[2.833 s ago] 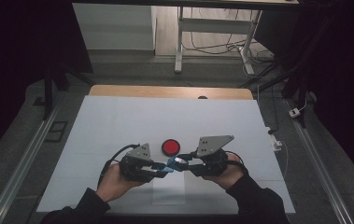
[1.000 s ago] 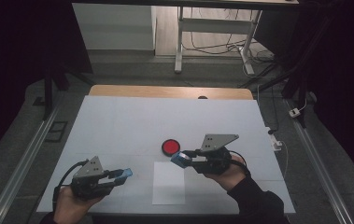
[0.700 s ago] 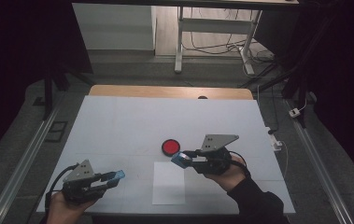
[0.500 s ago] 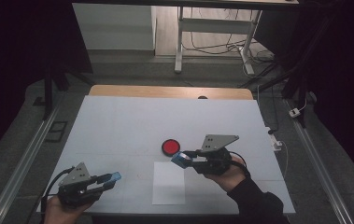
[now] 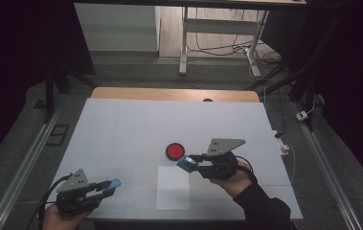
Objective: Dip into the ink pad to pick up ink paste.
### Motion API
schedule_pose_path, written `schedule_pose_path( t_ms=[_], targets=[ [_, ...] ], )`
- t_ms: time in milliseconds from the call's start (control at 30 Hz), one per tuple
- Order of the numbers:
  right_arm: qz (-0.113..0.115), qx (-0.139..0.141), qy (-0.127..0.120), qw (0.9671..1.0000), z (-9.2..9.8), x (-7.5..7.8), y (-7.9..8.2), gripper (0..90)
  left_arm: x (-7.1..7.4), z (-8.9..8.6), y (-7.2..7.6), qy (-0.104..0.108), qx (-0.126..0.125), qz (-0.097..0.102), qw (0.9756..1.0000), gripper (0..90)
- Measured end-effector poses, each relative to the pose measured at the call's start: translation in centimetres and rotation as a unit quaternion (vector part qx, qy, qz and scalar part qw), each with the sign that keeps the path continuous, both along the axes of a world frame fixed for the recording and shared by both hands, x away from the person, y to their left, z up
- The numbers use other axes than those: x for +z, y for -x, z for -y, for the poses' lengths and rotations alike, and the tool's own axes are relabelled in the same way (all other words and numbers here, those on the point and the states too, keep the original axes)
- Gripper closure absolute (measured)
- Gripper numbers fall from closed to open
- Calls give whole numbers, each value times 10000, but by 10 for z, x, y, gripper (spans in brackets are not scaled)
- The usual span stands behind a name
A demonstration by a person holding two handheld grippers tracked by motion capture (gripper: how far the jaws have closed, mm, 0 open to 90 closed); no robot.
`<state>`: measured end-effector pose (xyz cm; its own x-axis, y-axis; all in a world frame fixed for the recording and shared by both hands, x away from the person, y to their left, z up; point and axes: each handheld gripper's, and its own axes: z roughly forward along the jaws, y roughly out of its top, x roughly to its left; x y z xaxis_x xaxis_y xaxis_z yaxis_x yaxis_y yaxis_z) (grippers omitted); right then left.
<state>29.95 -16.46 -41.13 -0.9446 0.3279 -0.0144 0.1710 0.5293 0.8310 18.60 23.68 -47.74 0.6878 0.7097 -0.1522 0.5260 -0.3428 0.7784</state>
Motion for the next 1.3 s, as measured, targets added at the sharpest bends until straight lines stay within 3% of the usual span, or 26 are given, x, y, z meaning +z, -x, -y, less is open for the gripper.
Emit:
schedule_pose_path(
  t_ms=[133, 733, 1300],
  targets=[
    [-18, -72, -29, 10000, -1, 0, -3, 697, 0, -2, -1, 106, -19, -23, 9999, 685],
    [-29, -278, 209, 9994, -14, -11, -22, 697, -1, -4, -1, -44, 62, -16, 10000, 685],
    [-150, -676, 382, 9969, -29, -26, -56, 697, -1, -1, -2, -157, 70, -69, 9998, 684]
  ],
)
